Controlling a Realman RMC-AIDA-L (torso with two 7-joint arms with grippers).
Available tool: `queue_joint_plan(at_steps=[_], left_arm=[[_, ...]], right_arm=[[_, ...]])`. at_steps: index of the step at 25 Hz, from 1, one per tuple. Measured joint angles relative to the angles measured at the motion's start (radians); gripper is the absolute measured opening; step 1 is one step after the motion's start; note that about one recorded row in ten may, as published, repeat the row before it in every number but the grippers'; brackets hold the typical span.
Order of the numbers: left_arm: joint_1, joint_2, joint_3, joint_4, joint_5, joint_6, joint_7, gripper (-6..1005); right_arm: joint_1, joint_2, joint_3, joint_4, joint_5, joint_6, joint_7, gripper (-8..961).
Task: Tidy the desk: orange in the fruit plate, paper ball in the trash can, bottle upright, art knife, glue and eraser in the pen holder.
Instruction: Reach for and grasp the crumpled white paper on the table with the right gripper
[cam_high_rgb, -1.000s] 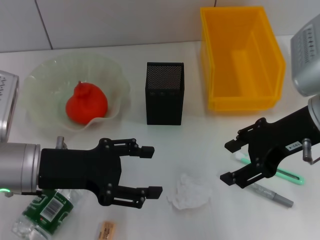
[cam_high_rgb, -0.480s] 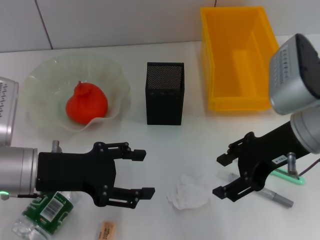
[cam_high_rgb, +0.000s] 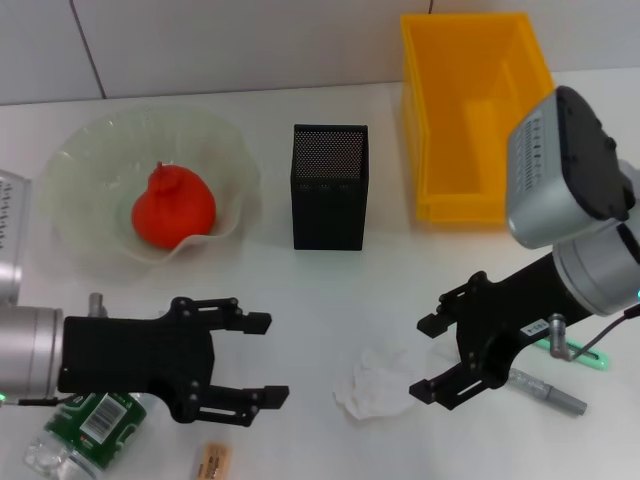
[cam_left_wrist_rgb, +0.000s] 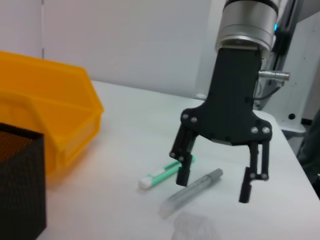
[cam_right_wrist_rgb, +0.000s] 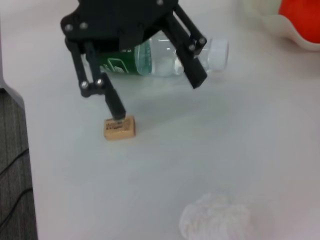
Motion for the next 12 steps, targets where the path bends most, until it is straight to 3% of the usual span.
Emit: queue_joint_plan(at_steps=[5,12], left_arm=[[0.031,0.011,-0.071,0.008,0.001,0.034,0.007,825],[0.041,0.017,-0.085,0.012,0.001,0.059,0.007,825]], right_arm=[[0.008,0.0,-0.047,0.038,0.0,0.042,0.002,765],[0.021,0.0,-0.072,0.085,-0.003,0.082,0.005,764]])
